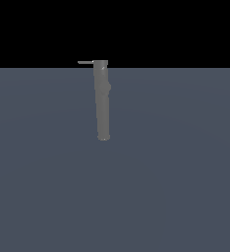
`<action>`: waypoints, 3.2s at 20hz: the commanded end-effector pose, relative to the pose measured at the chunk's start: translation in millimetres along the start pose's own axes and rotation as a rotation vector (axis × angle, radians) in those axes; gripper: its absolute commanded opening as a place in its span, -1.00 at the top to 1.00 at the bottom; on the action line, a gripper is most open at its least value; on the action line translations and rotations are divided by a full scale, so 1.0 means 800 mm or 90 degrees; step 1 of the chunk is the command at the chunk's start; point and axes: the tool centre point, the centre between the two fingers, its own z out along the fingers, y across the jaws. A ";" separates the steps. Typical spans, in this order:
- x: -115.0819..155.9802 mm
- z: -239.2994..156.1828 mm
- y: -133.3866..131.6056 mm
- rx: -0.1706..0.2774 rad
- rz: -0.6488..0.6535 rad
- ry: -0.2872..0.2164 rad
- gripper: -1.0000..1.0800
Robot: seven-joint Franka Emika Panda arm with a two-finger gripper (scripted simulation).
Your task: Turn on the faucet by rotating a designated handle.
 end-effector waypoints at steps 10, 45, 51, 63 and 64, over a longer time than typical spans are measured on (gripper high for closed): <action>0.050 0.001 -0.011 -0.006 -0.011 -0.002 1.00; 0.375 0.179 -0.142 -0.007 -0.102 -0.013 1.00; 0.406 0.222 -0.162 -0.001 -0.113 -0.015 1.00; 0.425 0.255 -0.177 0.003 -0.120 -0.016 1.00; 0.425 0.255 -0.177 0.003 -0.120 -0.016 1.00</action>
